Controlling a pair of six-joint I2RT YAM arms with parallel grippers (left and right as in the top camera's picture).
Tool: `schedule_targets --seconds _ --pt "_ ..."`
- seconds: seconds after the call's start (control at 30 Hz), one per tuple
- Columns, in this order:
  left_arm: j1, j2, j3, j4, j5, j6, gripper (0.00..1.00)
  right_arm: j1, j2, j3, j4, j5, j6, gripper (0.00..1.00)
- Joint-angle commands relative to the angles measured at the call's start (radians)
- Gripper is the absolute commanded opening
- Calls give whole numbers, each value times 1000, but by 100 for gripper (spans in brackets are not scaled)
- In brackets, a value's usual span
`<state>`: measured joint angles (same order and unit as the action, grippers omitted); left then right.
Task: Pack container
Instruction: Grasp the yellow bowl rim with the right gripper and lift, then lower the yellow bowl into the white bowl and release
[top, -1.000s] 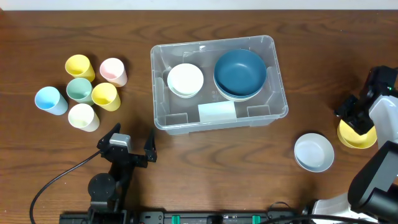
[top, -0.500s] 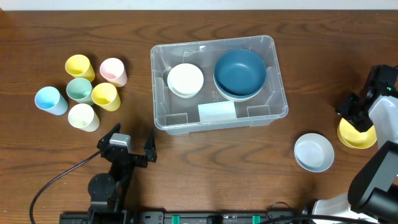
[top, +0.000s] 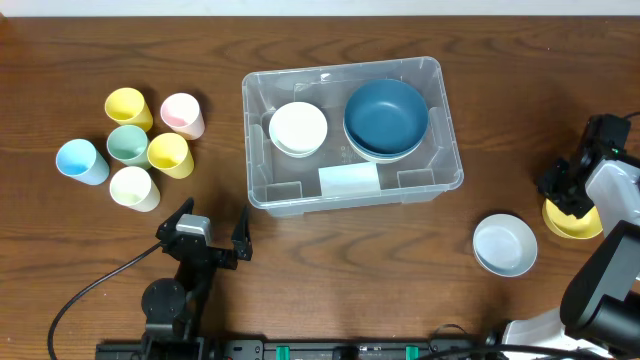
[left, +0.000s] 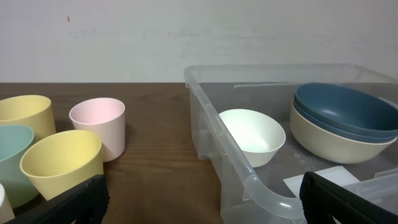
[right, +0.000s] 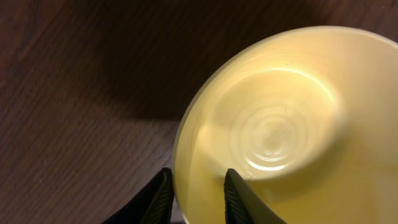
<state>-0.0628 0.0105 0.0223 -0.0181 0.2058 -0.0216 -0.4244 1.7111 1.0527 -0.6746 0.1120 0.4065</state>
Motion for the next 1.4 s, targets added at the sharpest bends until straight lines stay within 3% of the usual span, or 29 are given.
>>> schedule_targets --seconds 0.0,0.37,0.6,0.93,1.13,1.37 --pt "-4 -6 -18 -32 11 14 98 -6 10 -5 3 11 -3 27" --pt "-4 -6 -18 -33 11 14 98 -6 10 -34 28 7 8 21" --pt "-4 -6 -18 -33 11 14 98 -6 10 -34 35 0 10 1" --pt "-4 -6 -18 -33 11 14 98 -6 9 -14 51 -34 11 1" --pt "-4 -6 -18 -33 11 14 98 -4 -18 151 -54 -127 11 1" --pt "-4 -6 -18 -33 11 14 98 48 -38 516 -276 -207 -57 1"
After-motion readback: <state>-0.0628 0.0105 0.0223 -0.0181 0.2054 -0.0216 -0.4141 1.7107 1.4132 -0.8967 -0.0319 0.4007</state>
